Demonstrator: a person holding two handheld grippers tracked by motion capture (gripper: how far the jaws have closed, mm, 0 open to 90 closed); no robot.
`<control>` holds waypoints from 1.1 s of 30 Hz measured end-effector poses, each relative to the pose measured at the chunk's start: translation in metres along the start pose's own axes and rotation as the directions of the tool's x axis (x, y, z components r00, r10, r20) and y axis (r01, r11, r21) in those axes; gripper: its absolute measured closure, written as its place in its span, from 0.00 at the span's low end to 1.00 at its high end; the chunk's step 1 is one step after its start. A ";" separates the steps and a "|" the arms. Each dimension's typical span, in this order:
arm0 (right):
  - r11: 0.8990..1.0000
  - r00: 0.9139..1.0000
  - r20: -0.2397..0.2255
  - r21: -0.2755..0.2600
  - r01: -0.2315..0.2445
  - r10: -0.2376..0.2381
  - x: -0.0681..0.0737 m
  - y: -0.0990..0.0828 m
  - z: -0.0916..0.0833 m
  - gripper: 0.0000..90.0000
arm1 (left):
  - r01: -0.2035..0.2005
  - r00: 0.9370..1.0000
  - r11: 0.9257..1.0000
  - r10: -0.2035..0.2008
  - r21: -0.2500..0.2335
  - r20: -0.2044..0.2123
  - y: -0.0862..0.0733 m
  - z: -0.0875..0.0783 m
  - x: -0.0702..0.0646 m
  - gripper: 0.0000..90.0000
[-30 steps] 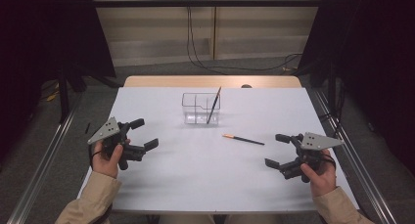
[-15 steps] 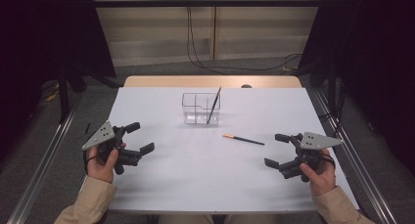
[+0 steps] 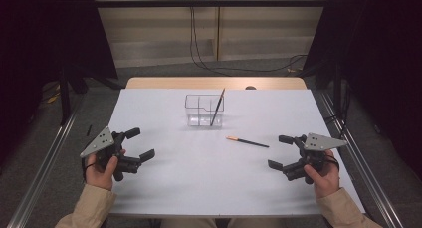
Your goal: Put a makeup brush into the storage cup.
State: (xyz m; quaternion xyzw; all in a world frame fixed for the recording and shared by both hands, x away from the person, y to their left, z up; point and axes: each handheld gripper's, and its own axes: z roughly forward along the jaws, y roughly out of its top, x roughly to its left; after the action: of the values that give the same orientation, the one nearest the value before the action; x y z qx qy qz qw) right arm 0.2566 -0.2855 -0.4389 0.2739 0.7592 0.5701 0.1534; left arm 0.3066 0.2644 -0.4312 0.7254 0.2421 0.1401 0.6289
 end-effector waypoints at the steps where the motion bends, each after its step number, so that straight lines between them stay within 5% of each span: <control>1: 1.000 1.000 0.002 0.000 0.000 0.000 0.000 0.000 0.000 0.04 | 0.000 1.000 1.000 0.000 0.000 -0.002 0.000 0.000 0.000 0.01; 33: 1.000 0.999 0.045 0.011 -0.028 0.027 -0.014 0.015 0.020 0.03 | 0.008 1.000 1.000 -0.008 0.007 0.010 -0.005 0.003 0.001 0.01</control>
State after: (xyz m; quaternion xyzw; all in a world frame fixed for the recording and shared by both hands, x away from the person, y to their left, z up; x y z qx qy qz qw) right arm 0.2826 -0.2755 -0.4322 0.2980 0.7550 0.5614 0.1609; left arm 0.3078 0.2631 -0.4369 0.7272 0.2426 0.1332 0.6282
